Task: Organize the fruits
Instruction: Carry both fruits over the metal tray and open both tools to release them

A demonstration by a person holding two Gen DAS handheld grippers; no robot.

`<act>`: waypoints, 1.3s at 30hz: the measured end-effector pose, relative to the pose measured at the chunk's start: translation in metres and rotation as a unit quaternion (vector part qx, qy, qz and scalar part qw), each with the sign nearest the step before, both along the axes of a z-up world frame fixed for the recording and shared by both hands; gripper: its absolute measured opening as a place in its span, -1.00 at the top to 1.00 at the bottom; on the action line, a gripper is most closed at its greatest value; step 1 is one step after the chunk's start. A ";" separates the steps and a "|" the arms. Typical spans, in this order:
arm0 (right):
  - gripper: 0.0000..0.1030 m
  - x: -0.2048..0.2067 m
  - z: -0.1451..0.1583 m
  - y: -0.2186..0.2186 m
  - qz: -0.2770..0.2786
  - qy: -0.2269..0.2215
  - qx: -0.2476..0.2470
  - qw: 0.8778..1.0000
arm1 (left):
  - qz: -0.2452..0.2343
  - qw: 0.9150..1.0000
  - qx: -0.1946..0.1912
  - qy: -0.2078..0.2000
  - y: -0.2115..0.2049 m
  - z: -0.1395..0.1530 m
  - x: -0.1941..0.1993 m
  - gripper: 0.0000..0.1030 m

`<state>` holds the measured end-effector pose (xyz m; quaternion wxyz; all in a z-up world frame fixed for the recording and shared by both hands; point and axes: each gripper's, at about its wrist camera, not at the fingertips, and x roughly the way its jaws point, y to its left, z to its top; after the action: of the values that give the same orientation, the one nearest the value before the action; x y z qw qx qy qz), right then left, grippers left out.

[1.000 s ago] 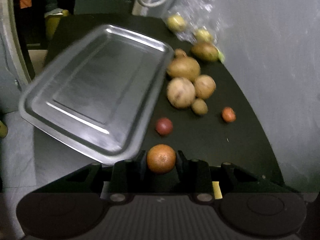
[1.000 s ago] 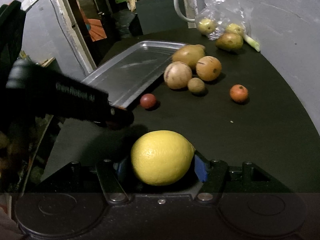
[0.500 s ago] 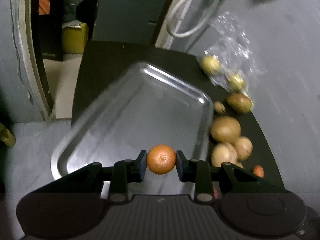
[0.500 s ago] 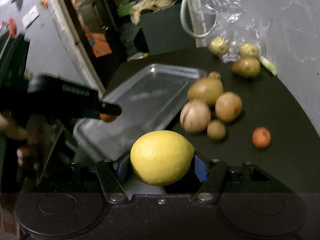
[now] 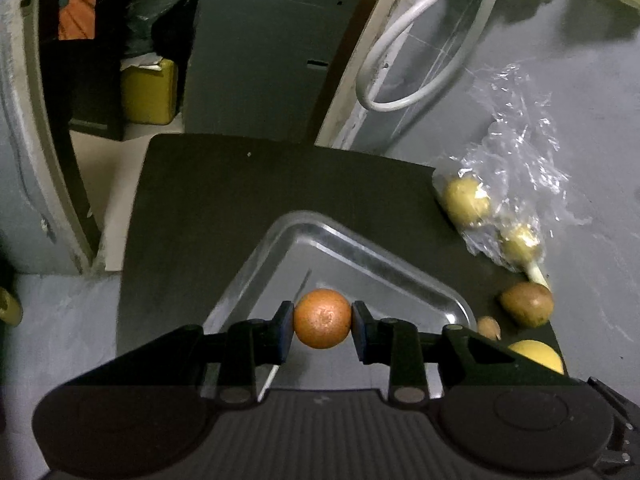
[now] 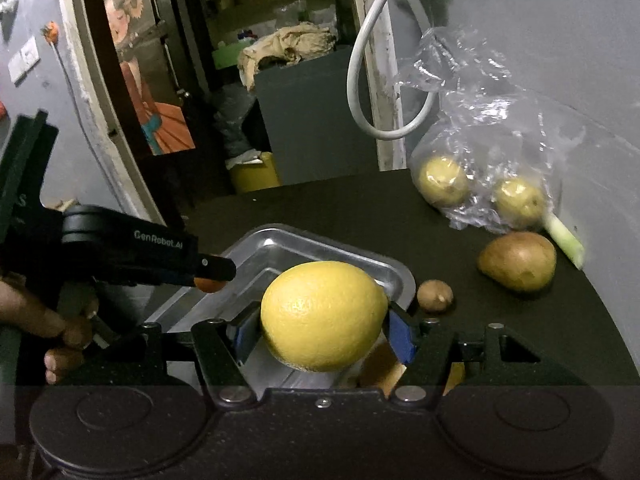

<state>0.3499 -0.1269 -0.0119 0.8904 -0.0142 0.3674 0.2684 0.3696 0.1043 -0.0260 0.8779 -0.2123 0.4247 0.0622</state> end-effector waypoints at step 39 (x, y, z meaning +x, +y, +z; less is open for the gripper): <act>-0.77 0.032 -0.032 0.035 0.018 -0.021 -0.079 0.996 | -0.030 0.999 0.005 0.020 -0.007 -0.017 0.033 -0.38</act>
<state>0.3822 -0.0914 -0.0438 0.8890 -0.0971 0.3684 0.2541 0.4031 0.0977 -0.0434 0.8717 -0.1936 0.4483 0.0420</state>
